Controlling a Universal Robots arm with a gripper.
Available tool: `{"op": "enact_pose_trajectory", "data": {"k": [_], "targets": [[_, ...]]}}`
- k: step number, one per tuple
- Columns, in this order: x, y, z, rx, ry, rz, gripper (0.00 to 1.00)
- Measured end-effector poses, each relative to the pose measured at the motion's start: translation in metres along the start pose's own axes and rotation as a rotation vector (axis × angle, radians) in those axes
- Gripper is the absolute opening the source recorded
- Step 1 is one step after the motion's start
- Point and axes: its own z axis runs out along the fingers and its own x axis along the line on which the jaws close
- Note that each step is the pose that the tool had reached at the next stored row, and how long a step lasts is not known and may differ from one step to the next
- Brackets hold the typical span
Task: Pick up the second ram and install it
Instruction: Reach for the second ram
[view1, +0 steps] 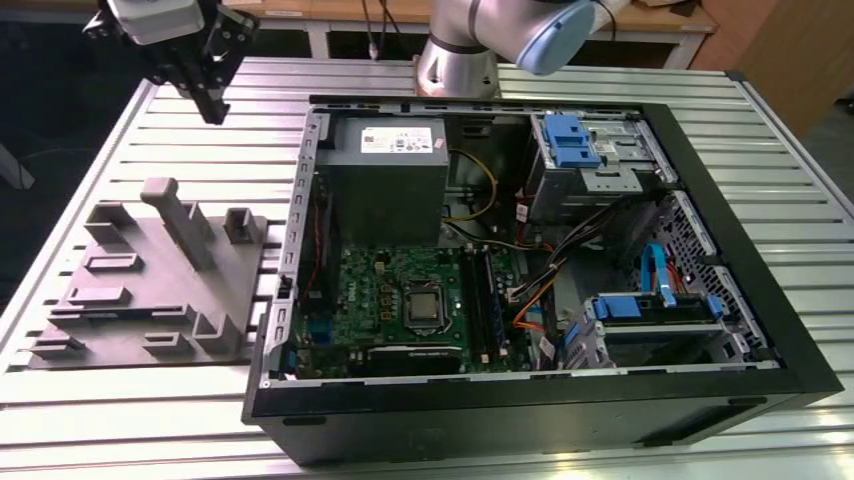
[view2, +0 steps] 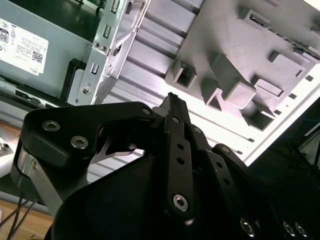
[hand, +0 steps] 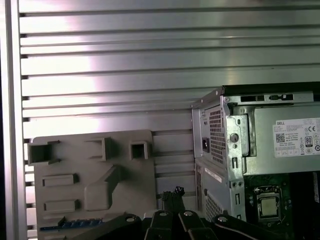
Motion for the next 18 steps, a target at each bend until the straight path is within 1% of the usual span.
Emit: {"op": "enact_pose_trajectory", "data": {"k": [10, 18], "targets": [[0.0168, -0.0013, 0.0014, 0.0000, -0.0001, 0.000, 0.10], [0.0231, -0.0018, 0.0013, 0.0000, -0.0001, 0.000, 0.10]]}}
